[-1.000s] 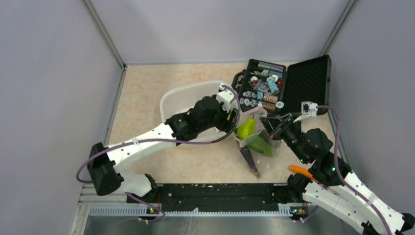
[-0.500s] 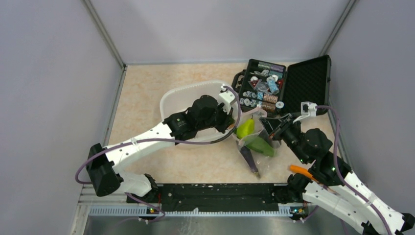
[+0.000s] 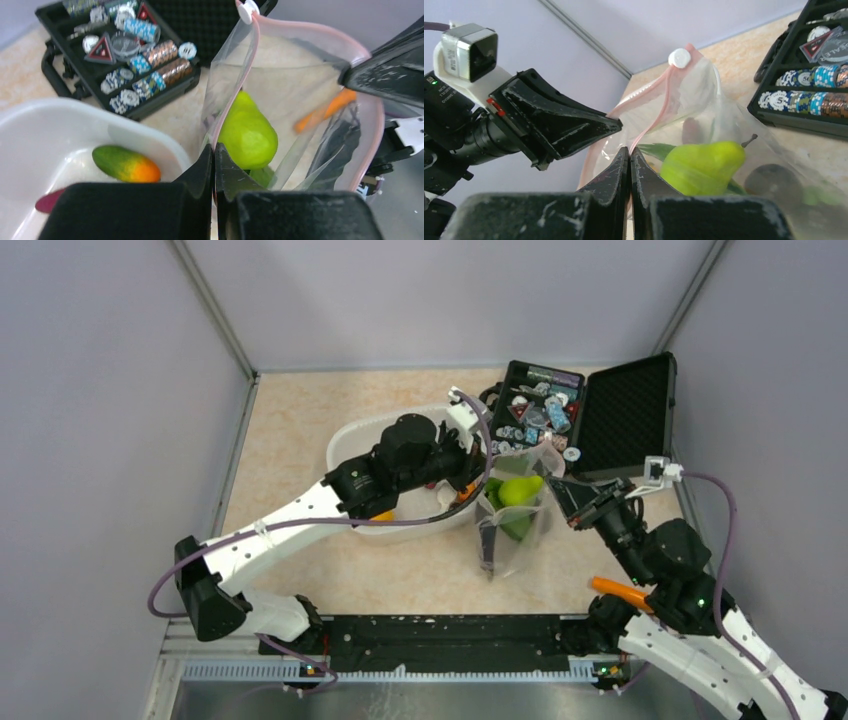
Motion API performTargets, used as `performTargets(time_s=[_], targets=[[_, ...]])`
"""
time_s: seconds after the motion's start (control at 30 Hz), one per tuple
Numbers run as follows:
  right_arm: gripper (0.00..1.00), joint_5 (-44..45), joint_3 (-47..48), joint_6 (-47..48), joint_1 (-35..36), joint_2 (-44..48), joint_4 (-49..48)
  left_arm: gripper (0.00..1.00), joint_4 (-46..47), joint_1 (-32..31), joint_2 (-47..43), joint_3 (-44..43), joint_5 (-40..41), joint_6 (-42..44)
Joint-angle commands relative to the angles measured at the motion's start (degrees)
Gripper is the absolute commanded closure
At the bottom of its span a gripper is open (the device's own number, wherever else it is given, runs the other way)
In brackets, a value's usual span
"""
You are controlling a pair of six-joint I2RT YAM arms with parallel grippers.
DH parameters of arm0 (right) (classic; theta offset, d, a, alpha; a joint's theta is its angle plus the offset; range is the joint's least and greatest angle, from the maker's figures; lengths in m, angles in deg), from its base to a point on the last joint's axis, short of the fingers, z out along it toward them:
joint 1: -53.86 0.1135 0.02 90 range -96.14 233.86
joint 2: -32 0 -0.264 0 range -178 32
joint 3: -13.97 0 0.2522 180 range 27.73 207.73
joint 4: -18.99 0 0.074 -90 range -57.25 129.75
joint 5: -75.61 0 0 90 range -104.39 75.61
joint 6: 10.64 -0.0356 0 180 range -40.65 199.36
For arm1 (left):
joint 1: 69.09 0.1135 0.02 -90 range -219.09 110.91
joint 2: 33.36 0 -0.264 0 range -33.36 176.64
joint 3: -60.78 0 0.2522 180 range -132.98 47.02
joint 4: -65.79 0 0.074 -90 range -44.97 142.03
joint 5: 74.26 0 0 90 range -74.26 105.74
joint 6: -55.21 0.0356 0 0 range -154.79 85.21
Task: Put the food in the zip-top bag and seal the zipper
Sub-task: Adjust the zipper food storage bag at the center of the board.
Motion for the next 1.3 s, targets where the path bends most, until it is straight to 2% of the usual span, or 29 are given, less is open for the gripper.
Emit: performTargets(time_s=[0.0,0.13,0.23,0.5,0.7,1.07,1.27], targets=[[1.00,5.3,-1.6,0.6,0.1,4.2,-4.2,1.00,6.0,0.4,-0.9,-4.7,-4.1,2.5],[1.00,11.1,-2.3,-2.7,0.1,4.3,2.5,1.00,6.8,1.7,1.8,-4.6,-5.1,1.3],[1.00,10.6,-0.7,-3.3,0.1,2.0,5.4,1.00,5.0,2.0,3.8,-5.0,-5.1,-1.2],[1.00,-0.1,-0.2,4.4,0.1,1.2,-4.3,1.00,4.2,2.3,2.6,-3.2,1.3,-2.4],[1.00,-6.4,0.1,6.4,0.1,0.4,-8.4,1.00,4.8,2.5,1.7,-1.1,0.5,-4.1],[1.00,-3.2,-0.1,7.7,0.1,1.6,-9.7,1.00,8.9,2.7,1.6,1.7,-3.4,-6.7],[1.00,-0.9,0.1,7.4,0.1,0.1,-8.1,0.98,9.1,2.7,1.2,4.5,-0.7,-8.5]])
